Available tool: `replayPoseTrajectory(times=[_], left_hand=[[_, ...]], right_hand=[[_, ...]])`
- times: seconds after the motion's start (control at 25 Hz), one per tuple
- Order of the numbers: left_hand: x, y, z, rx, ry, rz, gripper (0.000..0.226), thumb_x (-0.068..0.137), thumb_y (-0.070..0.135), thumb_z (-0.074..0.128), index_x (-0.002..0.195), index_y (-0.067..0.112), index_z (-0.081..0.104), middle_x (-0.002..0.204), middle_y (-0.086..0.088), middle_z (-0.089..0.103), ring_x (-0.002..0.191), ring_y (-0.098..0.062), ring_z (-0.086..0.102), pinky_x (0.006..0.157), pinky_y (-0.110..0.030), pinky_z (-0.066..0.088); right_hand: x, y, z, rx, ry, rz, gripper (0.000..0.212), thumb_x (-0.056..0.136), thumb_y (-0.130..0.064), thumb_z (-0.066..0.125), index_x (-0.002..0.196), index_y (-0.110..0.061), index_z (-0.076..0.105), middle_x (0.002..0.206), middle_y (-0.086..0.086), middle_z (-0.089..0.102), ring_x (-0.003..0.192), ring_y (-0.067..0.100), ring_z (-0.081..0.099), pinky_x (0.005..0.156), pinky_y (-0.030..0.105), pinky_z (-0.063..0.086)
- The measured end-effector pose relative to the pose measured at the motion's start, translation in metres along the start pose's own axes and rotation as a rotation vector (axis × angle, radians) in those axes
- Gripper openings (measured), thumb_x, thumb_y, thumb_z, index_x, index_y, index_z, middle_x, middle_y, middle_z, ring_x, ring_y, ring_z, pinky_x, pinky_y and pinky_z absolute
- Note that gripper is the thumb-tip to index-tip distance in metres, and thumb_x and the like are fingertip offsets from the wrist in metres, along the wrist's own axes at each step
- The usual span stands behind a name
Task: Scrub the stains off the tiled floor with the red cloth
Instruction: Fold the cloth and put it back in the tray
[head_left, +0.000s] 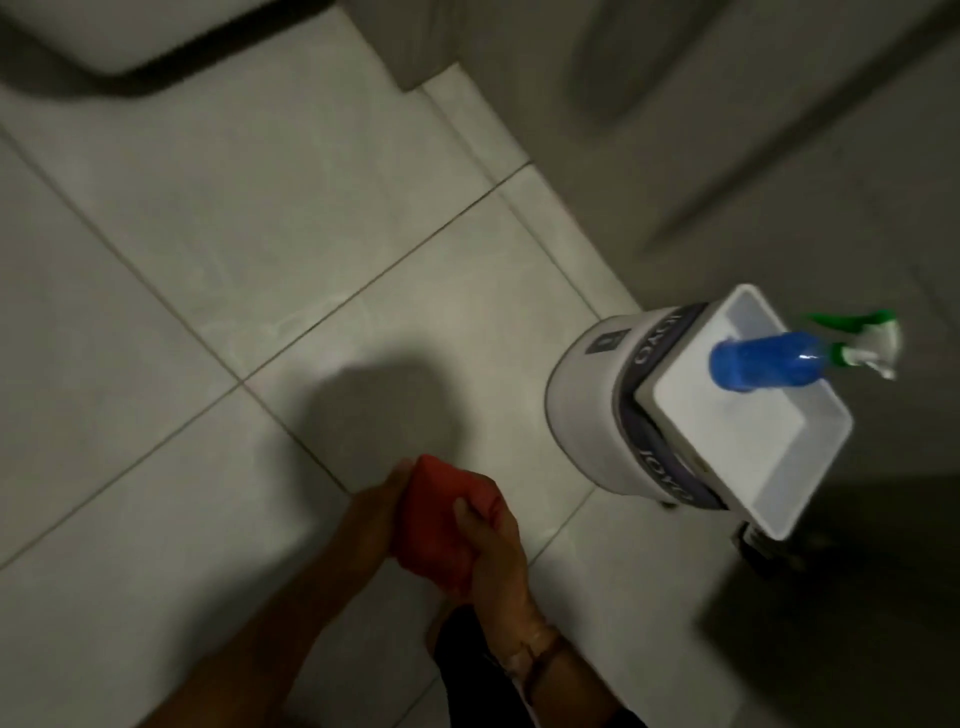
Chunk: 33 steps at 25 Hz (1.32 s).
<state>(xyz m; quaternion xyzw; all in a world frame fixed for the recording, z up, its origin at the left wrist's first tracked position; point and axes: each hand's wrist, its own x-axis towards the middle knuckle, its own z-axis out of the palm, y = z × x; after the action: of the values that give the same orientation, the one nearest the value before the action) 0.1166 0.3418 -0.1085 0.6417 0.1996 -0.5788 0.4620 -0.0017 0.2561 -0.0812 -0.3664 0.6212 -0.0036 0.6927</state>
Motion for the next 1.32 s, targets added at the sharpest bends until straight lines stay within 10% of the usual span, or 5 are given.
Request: replayPoseTrajectory(times=[0.12, 0.28, 0.44, 0.6, 1.32], left_hand=[[-0.06, 0.054, 0.051, 0.096, -0.127, 0.087, 0.029, 0.102, 0.024, 0.062, 0.08, 0.027, 0.081, 0.071, 0.005, 0.082, 0.063, -0.008, 0.078, 0.049, -0.024, 0.06], [-0.103, 0.117, 0.137, 0.375, -0.25, 0.223, 0.026, 0.093, -0.005, 0.069, 0.106, 0.016, 0.077, 0.089, -0.003, 0.08, 0.079, -0.013, 0.078, 0.075, -0.036, 0.066], [-0.09, 0.151, 0.239, 0.692, -0.248, 0.375, 0.041, 0.089, 0.002, 0.073, 0.13, 0.009, 0.073, 0.113, -0.013, 0.078, 0.103, -0.027, 0.074, 0.098, -0.047, 0.062], [-0.052, 0.158, 0.334, 1.03, -0.143, 0.488, 0.041, 0.097, 0.025, 0.066, 0.137, 0.017, 0.066, 0.131, -0.008, 0.074, 0.116, -0.027, 0.072, 0.09, -0.03, 0.051], [0.03, 0.136, 0.401, 1.662, 0.128, 0.625, 0.05, 0.098, 0.024, 0.071, 0.143, 0.01, 0.052, 0.137, -0.012, 0.062, 0.118, -0.034, 0.071, 0.097, -0.045, 0.059]], right_hand=[[-0.034, -0.071, -0.04, 0.238, 0.017, -0.043, 0.025, 0.078, -0.012, 0.072, 0.102, -0.011, 0.079, 0.091, 0.012, 0.085, 0.076, 0.022, 0.083, 0.063, 0.036, 0.069], [-0.043, -0.142, -0.122, 0.367, 0.197, -0.046, 0.046, 0.092, -0.007, 0.058, 0.135, 0.007, 0.064, 0.135, 0.034, 0.069, 0.113, 0.046, 0.069, 0.101, 0.056, 0.056], [-0.006, -0.188, -0.195, 0.38, 0.32, -0.037, 0.051, 0.094, 0.0, 0.045, 0.143, 0.005, 0.06, 0.14, 0.033, 0.066, 0.104, 0.038, 0.065, 0.082, 0.044, 0.059], [0.054, -0.212, -0.25, 0.327, 0.355, -0.057, 0.043, 0.103, -0.005, 0.054, 0.144, -0.004, 0.063, 0.142, 0.026, 0.067, 0.121, 0.04, 0.068, 0.11, 0.056, 0.055], [0.154, -0.211, -0.277, -0.359, 0.639, 0.012, 0.042, 0.087, -0.021, 0.079, 0.125, -0.015, 0.061, 0.13, 0.012, 0.069, 0.117, 0.034, 0.068, 0.096, 0.039, 0.055]])
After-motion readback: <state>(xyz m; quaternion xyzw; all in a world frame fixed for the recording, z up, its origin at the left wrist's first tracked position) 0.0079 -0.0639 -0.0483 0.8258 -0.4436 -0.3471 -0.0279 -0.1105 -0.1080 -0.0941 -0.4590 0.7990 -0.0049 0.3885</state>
